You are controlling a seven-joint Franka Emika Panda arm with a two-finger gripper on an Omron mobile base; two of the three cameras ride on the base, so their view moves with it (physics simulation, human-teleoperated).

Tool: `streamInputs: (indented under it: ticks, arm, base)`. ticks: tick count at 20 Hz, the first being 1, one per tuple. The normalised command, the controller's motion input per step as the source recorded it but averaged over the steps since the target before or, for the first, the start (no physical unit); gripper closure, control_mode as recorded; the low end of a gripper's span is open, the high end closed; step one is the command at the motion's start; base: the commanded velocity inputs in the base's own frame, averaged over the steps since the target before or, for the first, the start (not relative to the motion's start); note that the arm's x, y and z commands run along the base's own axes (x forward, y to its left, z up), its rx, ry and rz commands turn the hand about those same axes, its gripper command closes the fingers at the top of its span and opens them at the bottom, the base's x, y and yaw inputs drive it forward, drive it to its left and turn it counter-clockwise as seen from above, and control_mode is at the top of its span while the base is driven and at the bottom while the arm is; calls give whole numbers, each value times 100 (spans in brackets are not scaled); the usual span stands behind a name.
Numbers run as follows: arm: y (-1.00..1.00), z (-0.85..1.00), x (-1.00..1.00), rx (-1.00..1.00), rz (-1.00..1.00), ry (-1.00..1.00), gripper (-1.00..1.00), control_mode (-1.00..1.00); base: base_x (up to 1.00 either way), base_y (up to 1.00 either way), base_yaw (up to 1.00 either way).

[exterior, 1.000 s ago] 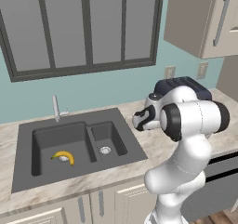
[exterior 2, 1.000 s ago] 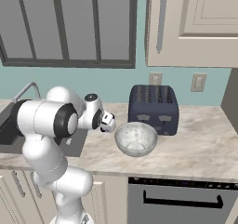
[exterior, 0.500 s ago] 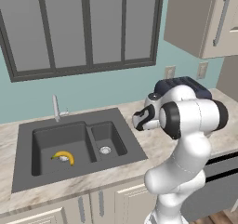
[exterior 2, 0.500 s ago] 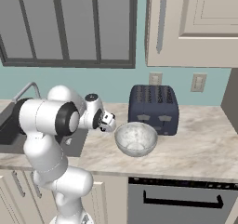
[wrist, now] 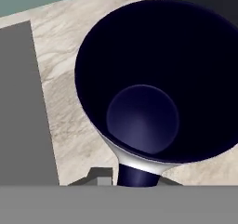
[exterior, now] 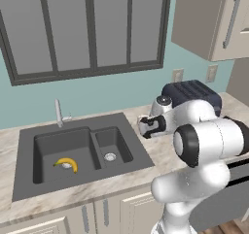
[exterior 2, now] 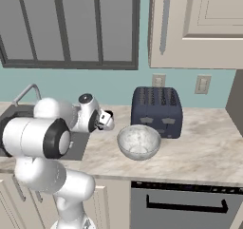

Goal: Clear the mugs and bowl far away from the sink.

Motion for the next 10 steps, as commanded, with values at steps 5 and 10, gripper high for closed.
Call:
streamInputs:
  ticks: [5, 10]
  arm:
    - [63, 95, -58, -19, 11, -12, 100, -100]
    - [23, 100, -28, -12, 18, -2, 100, -100]
  base:
    - [0, 0, 0]
    - [0, 0, 0]
